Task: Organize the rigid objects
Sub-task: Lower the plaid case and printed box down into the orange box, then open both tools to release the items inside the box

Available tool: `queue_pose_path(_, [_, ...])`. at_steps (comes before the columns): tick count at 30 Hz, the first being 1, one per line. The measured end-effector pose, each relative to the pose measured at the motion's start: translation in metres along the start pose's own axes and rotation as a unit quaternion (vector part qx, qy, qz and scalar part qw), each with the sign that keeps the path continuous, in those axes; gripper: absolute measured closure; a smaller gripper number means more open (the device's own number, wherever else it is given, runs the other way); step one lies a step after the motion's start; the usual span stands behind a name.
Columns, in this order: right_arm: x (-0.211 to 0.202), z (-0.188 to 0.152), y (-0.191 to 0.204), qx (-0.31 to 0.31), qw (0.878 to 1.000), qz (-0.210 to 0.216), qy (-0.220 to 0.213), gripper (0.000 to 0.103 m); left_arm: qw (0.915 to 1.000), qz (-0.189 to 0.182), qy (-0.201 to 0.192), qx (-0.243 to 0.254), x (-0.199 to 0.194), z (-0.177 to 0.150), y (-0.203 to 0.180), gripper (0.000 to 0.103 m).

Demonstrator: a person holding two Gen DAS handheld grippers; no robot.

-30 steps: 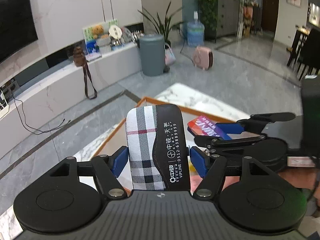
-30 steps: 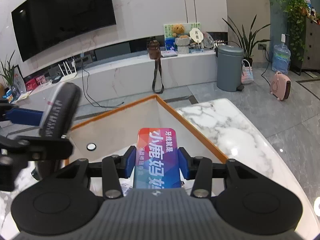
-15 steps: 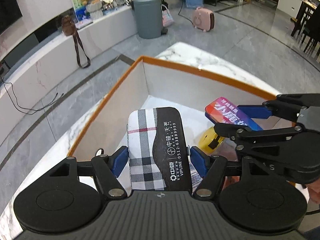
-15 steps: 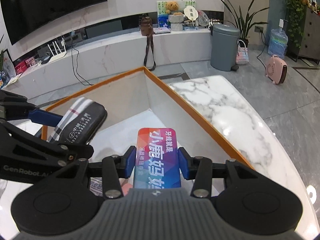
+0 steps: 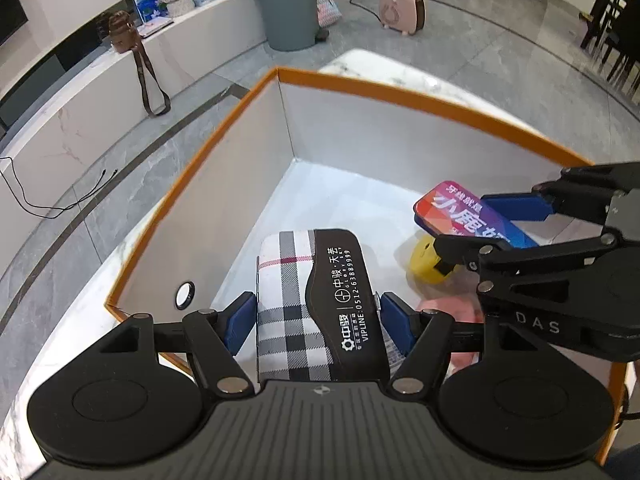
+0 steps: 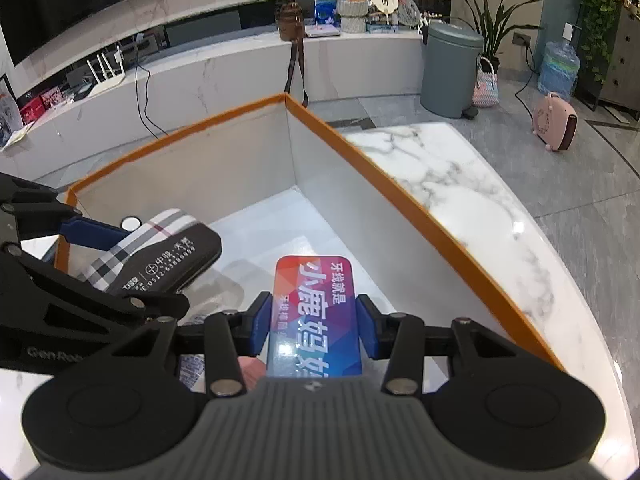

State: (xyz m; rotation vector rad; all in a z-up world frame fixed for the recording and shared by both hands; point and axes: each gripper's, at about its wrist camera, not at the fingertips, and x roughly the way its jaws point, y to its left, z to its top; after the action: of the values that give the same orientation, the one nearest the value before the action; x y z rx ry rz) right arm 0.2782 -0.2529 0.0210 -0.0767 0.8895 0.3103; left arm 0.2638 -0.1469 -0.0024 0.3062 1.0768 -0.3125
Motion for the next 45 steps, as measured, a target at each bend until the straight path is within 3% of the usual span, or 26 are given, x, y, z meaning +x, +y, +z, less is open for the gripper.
queue_pose_path(10, [0.009,0.002,0.009,-0.018,0.999,-0.01,0.026,0.056,0.9987,0.032,0.023,0.034,0.016,-0.002,-0.005,0.025])
queue_pose_path(23, [0.007,0.005,0.01,-0.017,0.999,-0.022,0.021,0.056,0.9989,0.022,0.027,0.031,0.021,-0.002,-0.007,0.025])
queue_pose_path(26, [0.007,0.006,0.01,-0.015,0.999,-0.025,0.019,0.05,0.9989,0.022,0.027,0.031,0.019,-0.003,-0.007,0.024])
queue_pose_path(28, [0.006,0.006,0.01,-0.013,1.0,-0.024,0.016,0.047,0.9988,0.022,0.023,0.037,0.018,-0.004,-0.008,0.028])
queue_pose_path(45, [-0.016,0.016,0.015,0.002,1.0,-0.012,-0.024,0.046,0.9971,0.051,-0.041,0.038,-0.019,-0.007,0.0,0.025])
